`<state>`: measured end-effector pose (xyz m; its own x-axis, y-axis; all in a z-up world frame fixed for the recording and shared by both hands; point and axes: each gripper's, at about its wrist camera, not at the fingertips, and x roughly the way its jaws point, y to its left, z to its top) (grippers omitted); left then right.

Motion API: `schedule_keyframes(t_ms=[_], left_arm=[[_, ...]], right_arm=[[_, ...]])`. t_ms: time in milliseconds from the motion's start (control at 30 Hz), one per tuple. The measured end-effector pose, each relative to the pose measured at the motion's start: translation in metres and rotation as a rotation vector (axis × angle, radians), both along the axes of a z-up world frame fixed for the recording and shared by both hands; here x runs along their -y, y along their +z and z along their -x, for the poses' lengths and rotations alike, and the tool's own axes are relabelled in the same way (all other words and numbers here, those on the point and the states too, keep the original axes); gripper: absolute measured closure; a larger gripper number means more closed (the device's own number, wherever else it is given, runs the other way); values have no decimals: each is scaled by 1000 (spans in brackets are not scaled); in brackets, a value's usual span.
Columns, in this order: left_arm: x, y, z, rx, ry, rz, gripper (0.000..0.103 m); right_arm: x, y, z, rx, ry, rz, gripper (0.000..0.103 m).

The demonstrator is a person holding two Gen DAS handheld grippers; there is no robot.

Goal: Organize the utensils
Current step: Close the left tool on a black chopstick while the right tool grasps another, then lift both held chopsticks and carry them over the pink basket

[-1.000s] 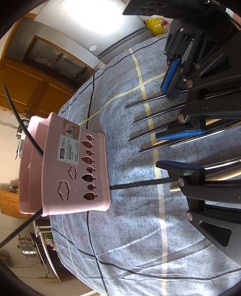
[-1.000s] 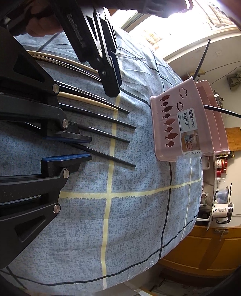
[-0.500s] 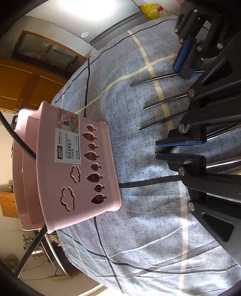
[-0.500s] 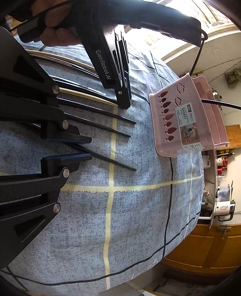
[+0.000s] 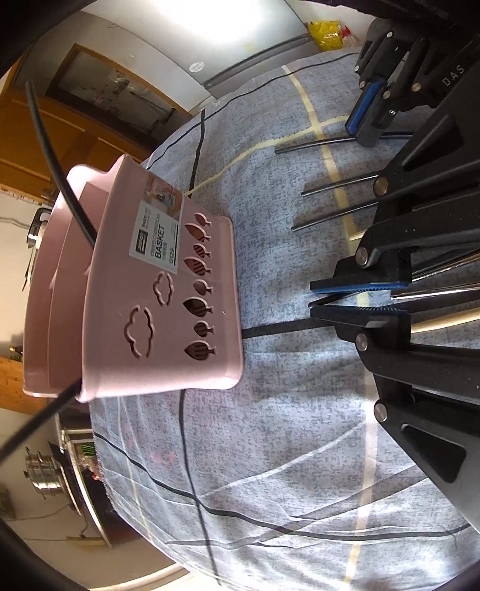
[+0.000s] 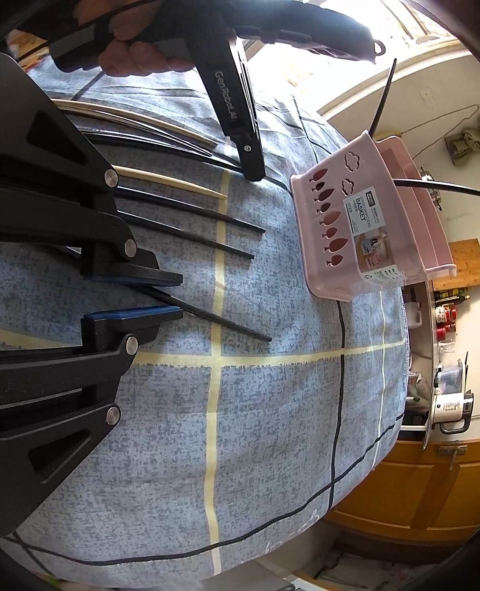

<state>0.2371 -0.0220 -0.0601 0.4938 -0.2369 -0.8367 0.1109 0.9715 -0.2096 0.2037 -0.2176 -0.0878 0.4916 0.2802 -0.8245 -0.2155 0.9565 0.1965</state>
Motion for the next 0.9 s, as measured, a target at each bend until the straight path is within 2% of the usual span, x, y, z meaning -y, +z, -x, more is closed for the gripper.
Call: schedule_keyframes(t_ms=[133, 567, 733, 900], left_arm=[[-8, -4, 2, -52, 10, 39, 97], [25, -6, 4, -30, 11, -99, 96], [20, -2, 2, -33, 44, -32, 99], [17, 26, 8, 30, 48, 20, 99]], right_arm=[[-3, 0, -10, -11, 0, 11, 92], [-11, 0, -30, -21, -5, 33, 94], [-13, 1, -32, -26, 15, 37, 97], [-11, 16, -24, 8, 23, 19, 98]])
